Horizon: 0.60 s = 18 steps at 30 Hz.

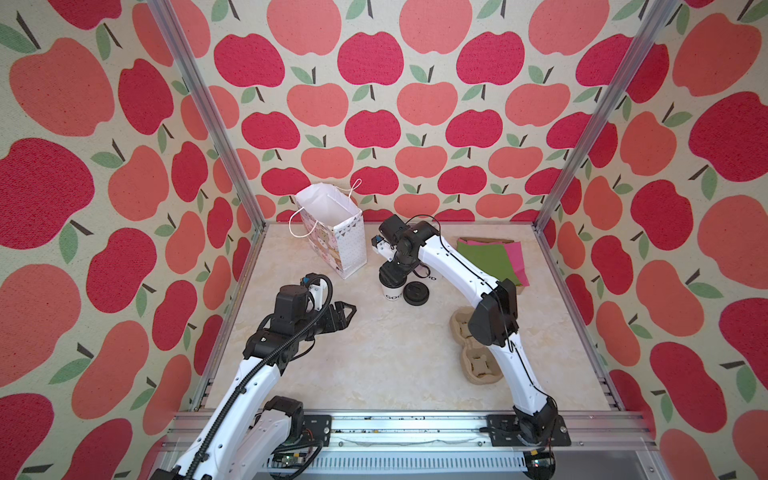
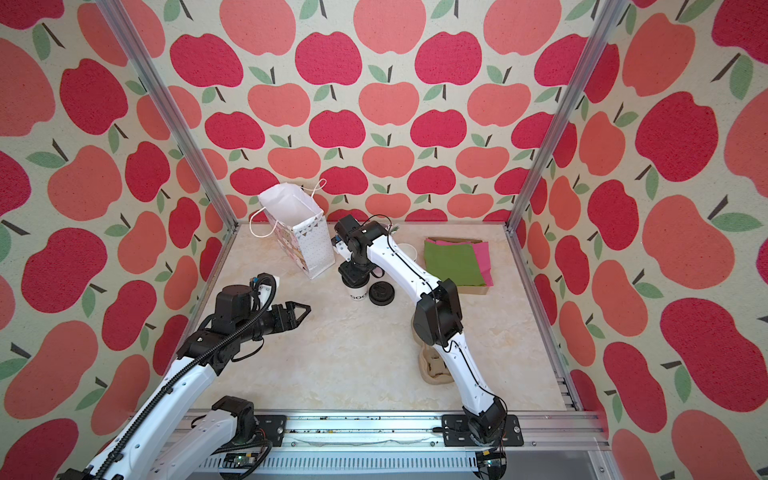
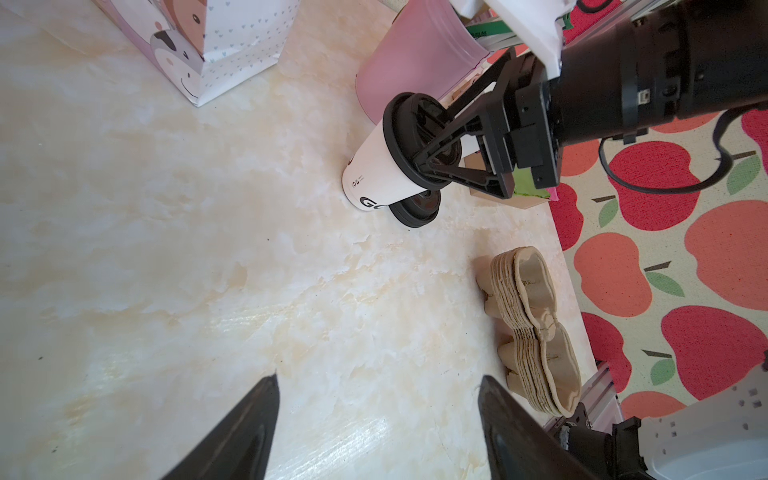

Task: Pack the takeout coffee

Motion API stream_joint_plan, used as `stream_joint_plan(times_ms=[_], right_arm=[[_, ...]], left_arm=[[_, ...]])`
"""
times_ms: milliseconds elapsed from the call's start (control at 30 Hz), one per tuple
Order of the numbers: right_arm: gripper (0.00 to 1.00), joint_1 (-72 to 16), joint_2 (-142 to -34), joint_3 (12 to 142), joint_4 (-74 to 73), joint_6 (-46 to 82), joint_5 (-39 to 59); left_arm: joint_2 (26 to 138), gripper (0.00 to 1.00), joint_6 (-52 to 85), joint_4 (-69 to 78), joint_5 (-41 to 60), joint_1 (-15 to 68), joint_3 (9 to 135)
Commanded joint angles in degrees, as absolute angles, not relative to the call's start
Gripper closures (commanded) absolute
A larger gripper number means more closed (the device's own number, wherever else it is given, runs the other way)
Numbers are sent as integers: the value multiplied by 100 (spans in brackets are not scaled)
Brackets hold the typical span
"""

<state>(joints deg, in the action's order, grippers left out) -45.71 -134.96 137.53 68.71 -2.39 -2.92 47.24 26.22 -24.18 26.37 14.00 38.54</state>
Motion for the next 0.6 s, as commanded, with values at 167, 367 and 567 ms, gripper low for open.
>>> stream_joint_plan(times_ms=[167, 367, 567], right_arm=[[26, -4553, -13555, 13933, 6985, -290, -249], [21, -4553, -13529, 13931, 6963, -259, -229], [19, -4553, -13492, 13939, 6904, -251, -202]], left_arm=[[4667, 22, 2679, -2369, 2662, 1371, 3773], [4632, 22, 2682, -2387, 2635, 1370, 3753], [4636, 22, 2698, -2399, 2616, 1364, 3744]])
